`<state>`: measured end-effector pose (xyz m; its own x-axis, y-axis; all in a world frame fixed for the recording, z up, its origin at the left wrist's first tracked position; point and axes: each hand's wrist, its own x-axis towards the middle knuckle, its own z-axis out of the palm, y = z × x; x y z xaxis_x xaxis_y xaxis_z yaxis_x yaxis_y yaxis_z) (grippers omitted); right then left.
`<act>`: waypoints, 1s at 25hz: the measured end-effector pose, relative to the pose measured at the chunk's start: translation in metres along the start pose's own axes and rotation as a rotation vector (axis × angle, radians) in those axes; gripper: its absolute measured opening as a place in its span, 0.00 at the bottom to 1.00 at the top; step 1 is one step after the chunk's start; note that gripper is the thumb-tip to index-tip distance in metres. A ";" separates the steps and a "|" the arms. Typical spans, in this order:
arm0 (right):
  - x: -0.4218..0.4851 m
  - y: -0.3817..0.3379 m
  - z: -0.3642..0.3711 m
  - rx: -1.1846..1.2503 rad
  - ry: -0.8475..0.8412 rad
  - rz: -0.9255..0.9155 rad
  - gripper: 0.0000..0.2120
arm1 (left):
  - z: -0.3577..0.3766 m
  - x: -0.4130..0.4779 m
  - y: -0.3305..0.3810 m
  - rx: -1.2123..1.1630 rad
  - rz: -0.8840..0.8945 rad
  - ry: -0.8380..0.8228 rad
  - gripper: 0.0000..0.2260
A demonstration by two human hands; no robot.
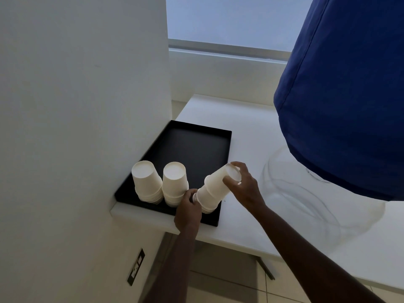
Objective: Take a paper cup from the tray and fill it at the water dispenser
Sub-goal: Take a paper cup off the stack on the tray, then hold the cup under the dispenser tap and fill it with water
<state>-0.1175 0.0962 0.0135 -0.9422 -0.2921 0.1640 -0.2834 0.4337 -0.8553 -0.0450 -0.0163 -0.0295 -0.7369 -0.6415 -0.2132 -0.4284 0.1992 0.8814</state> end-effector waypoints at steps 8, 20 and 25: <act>-0.030 -0.001 -0.017 -0.048 0.138 -0.119 0.26 | 0.009 -0.006 -0.005 0.235 0.026 -0.023 0.10; -0.122 0.016 -0.039 0.072 0.188 0.147 0.27 | 0.023 -0.080 0.035 -0.166 0.579 0.077 0.05; -0.143 0.030 -0.065 0.143 -0.070 0.336 0.32 | 0.025 -0.106 0.029 0.092 0.858 -0.266 0.03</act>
<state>-0.0028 0.2066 -0.0034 -0.9625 -0.2133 -0.1677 0.0725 0.3931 -0.9166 0.0077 0.0763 0.0083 -0.9142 -0.0550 0.4016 0.2924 0.5966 0.7474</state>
